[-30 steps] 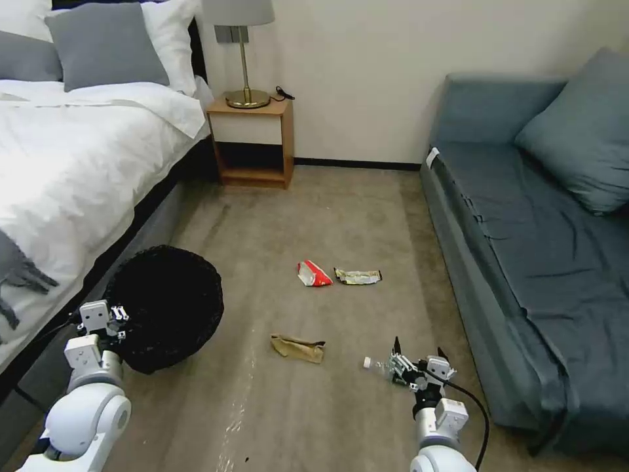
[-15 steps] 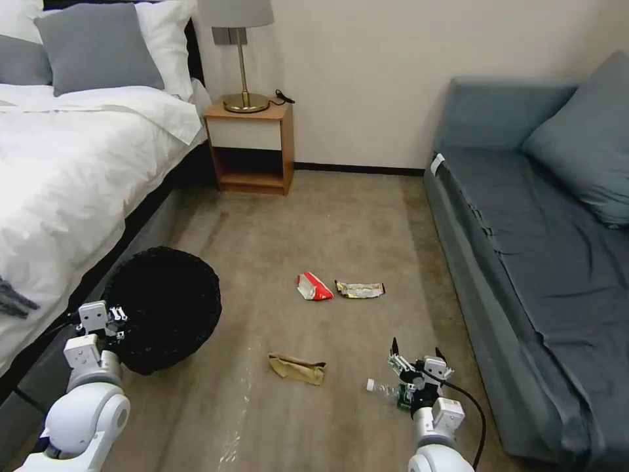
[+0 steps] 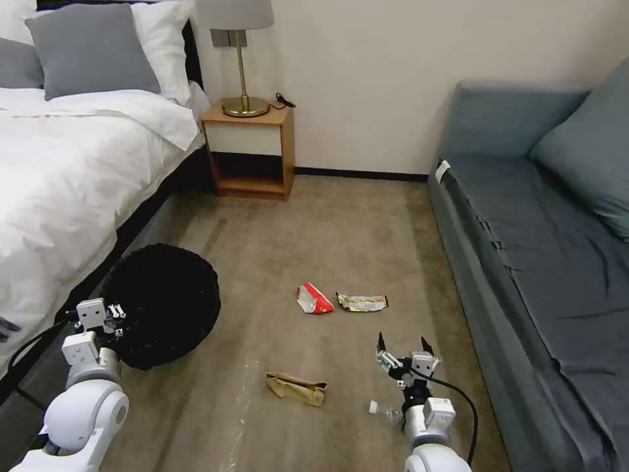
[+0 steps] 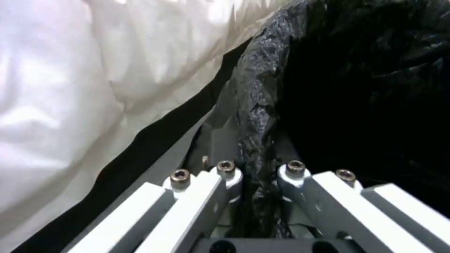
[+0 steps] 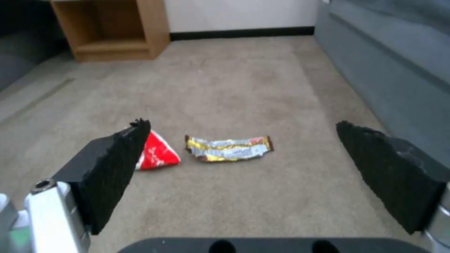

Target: Pick up the trash bin, then pick up the garbage on the floor and place it into the trash bin.

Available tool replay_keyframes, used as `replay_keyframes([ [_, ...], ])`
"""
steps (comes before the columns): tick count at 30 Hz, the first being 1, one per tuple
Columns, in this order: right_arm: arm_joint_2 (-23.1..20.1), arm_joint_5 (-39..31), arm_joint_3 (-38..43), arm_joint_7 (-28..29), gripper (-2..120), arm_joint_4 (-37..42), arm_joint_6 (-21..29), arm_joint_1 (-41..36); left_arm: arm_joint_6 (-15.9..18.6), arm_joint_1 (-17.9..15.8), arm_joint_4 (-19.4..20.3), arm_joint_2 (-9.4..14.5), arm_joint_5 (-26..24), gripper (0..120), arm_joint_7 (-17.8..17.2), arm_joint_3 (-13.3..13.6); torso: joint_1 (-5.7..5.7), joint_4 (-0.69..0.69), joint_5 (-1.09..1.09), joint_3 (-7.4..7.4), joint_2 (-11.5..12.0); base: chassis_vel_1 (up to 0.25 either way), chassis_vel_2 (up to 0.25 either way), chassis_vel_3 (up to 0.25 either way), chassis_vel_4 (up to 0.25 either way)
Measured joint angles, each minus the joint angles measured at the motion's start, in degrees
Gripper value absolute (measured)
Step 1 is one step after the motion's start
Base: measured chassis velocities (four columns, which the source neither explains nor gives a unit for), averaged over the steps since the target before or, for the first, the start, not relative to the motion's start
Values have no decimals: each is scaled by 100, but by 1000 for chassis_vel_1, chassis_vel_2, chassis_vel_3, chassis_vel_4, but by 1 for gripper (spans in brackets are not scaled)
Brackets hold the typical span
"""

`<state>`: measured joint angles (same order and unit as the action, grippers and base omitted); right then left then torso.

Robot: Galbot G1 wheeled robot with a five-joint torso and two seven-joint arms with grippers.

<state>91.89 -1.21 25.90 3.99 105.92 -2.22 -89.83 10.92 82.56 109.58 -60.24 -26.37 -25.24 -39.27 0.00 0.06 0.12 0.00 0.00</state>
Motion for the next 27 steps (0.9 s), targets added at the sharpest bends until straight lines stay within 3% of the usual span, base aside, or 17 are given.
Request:
replay_keyframes([
  [2,-122,16,-135,-36,100,-89,73,96,-29,18,-1,26,-7,3,12,-28,0,-4,-16,0,0,0,0,0,0],
  [5,-379,105,-490,-107,100,-197,105,163,-72,40,3,63,-20,3,21,-73,0,-12,-18,0,0,0,0,0,0],
  [7,-552,189,-632,-154,100,-333,110,169,-83,46,11,79,-28,3,37,-107,0,-7,-39,1,0,0,0,0,0],
  [10,-742,195,-695,-179,100,-411,111,250,-89,42,27,74,-28,3,37,-115,0,-6,-21,1,0,0,0,0,0],
  [27,-1611,-457,-997,-389,100,-647,216,984,-80,10,160,-10,177,2,122,-1,0,-6,-13,1,0,0,0,0,0],
])
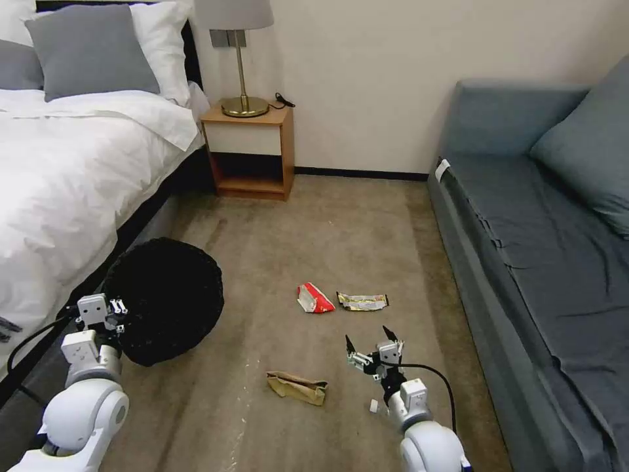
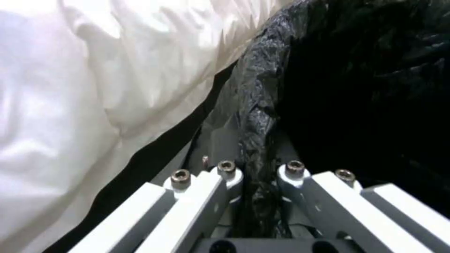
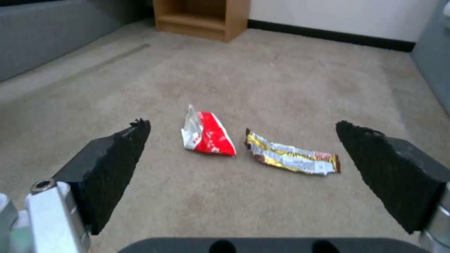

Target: Pick up the trash bin, then pick up the garbage on the floor and place it into the trash bin.

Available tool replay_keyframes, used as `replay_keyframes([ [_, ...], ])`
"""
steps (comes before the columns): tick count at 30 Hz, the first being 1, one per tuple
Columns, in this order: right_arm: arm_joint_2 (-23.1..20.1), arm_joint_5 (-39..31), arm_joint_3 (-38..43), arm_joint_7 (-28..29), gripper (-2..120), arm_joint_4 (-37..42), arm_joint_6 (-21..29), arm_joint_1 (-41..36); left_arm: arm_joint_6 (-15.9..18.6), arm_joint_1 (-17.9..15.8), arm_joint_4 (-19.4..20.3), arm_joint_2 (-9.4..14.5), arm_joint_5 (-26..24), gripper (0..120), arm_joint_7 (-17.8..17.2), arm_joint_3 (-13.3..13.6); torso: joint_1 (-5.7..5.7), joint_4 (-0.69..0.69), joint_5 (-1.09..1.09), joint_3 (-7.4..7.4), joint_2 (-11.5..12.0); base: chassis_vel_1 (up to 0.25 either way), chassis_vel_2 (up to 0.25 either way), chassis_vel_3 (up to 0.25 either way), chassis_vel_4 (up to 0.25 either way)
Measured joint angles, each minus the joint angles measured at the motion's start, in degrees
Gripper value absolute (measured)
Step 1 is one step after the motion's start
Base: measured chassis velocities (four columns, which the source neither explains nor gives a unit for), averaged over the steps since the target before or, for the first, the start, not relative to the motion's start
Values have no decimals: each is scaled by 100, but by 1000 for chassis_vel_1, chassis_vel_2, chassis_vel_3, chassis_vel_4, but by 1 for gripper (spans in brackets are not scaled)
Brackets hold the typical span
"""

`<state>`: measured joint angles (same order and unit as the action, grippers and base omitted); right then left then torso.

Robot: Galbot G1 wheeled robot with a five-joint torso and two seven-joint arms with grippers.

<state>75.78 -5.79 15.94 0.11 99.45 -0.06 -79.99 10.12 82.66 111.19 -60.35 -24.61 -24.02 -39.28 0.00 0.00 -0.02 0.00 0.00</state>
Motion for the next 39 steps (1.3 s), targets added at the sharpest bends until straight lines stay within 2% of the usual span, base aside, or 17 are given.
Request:
replay_keyframes([
  [9,-445,-360,-144,-132,100,-169,130,439,9,50,18,-21,99,2,13,-13,0,0,1,0,0,0,0,0,0],
  [15,-1064,-756,-449,-194,100,-433,234,1109,13,80,95,-14,108,2,20,-95,0,1,1,0,0,0,0,0,0],
  [22,-1436,-1112,-978,-355,100,-830,271,1853,14,103,141,-92,226,2,29,-74,0,0,1,0,0,0,0,0,0],
  [31,-1312,-1442,-1451,-628,100,-1476,272,2685,11,117,167,-108,311,2,29,-100,0,0,2,0,0,0,0,0,0],
  [39,-1123,-1468,-2045,-713,100,-1728,278,2886,20,190,305,-107,305,2,13,-133,0,0,2,0,0,0,0,0,0],
])
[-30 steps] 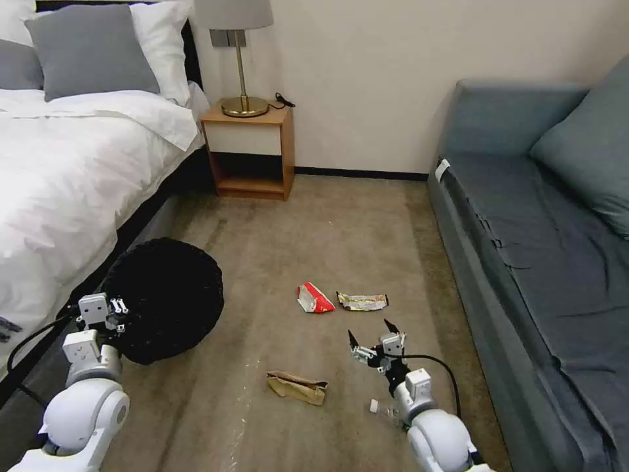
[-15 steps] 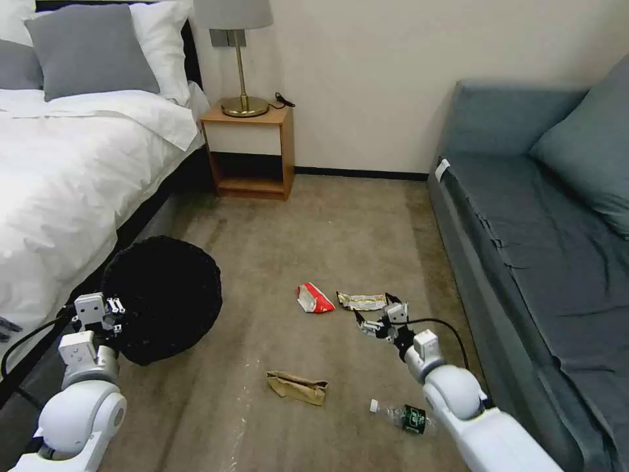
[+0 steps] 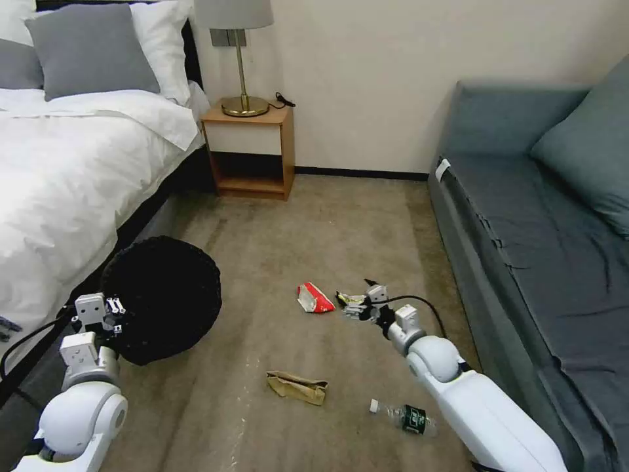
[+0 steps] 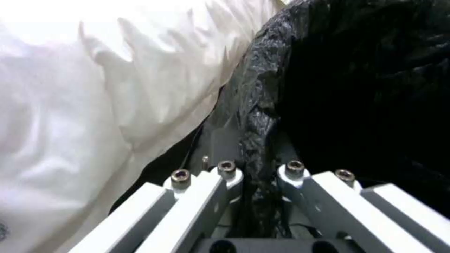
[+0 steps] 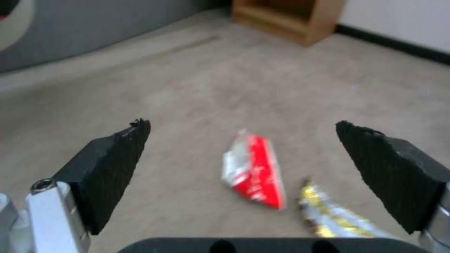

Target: Pick up the trash bin, then pick up the garbage on the floor and place it into the trash bin.

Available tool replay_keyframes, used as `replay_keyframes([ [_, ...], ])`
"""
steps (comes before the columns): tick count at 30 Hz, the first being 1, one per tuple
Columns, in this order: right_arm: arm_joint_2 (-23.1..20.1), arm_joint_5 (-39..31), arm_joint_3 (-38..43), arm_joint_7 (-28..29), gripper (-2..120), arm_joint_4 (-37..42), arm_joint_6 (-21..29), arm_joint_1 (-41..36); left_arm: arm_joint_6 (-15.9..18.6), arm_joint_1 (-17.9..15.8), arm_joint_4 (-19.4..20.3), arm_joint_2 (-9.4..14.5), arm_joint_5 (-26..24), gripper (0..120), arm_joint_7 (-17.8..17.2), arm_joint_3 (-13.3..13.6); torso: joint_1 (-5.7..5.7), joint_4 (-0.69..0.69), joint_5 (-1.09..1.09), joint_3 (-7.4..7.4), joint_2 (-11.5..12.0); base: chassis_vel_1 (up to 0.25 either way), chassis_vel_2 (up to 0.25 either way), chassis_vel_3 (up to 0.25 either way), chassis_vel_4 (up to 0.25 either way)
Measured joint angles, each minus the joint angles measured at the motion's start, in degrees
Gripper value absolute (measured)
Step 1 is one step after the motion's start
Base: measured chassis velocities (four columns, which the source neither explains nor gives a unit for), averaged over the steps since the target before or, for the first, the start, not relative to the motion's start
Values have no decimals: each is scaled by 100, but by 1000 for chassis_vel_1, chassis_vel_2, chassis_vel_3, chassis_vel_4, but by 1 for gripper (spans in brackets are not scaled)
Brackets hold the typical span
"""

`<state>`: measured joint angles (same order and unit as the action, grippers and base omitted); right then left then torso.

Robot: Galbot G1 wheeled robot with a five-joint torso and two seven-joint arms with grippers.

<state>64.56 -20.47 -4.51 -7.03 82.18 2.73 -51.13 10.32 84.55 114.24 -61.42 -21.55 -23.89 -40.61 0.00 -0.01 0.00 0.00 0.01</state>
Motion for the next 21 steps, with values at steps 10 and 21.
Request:
replay_keyframes([
  [10,325,318,-682,-114,100,-282,93,-130,1,17,59,-49,6,2,-25,35,0,0,0,0,0,0,0,0,0],
  [21,450,432,-1175,-275,100,-429,212,-147,54,68,233,-174,142,2,-59,137,0,1,0,0,0,0,0,0,0],
])
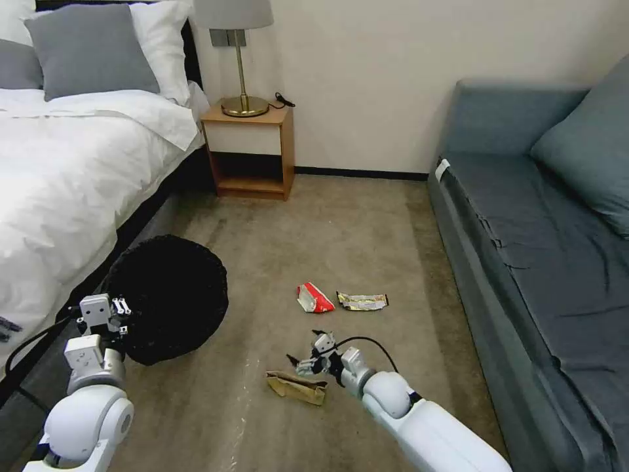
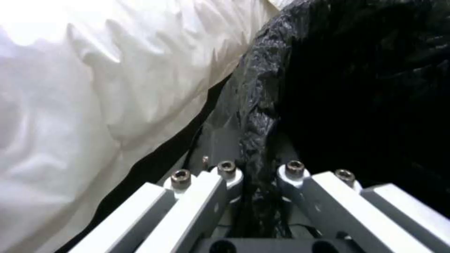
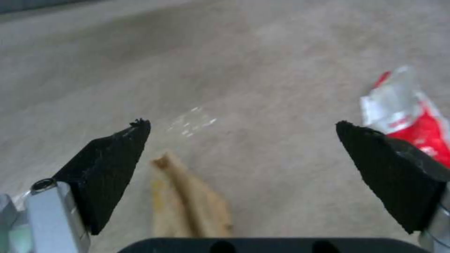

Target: Pick up the trash bin, then pick up the garbage on the floor and place it into the trash bin.

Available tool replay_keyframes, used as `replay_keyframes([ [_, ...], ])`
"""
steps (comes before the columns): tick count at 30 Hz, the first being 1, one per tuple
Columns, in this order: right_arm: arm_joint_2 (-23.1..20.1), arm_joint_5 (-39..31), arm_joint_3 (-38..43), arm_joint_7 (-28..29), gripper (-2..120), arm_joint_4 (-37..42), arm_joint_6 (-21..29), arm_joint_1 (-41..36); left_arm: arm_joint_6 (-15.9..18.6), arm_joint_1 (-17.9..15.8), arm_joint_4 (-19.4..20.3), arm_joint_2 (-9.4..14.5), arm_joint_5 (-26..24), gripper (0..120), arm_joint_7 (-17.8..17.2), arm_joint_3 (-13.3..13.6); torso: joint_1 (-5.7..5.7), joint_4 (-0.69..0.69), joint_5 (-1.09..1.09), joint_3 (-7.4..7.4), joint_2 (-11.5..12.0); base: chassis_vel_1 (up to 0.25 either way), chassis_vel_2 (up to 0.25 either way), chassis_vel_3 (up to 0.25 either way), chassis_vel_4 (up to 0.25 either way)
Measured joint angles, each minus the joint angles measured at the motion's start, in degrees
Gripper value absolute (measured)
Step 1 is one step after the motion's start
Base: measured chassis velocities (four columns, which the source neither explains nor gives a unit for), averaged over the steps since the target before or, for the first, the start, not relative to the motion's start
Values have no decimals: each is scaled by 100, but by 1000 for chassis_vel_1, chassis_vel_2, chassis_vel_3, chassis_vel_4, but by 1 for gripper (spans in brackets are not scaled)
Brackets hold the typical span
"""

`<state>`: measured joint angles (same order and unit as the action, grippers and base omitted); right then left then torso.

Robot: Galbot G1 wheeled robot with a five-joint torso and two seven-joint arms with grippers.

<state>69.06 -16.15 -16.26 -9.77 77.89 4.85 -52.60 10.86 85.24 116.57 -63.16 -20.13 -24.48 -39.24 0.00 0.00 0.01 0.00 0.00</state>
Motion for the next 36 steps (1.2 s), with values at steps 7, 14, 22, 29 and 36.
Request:
replay_keyframes([
  [7,197,254,-442,-67,100,-284,-37,45,67,44,108,-83,9,2,-77,-34,0,-1,0,0,0,0,0,0,0],
  [14,450,461,-676,-126,100,-787,-133,181,75,53,79,-103,-134,2,-84,-37,0,0,0,0,0,0,0,0,0],
  [22,633,566,-651,-126,100,-1254,-233,292,203,18,252,-95,-375,2,-123,34,0,0,-1,0,0,0,0,0,0],
  [29,785,1014,-385,-201,100,-1924,-534,337,239,74,428,-66,-405,2,-142,16,0,0,-1,0,0,0,0,0,0],
  [36,829,1121,-295,-242,96,-2172,-609,396,223,81,382,-64,-403,2,-143,-6,0,0,0,0,0,0,0,0,0],
])
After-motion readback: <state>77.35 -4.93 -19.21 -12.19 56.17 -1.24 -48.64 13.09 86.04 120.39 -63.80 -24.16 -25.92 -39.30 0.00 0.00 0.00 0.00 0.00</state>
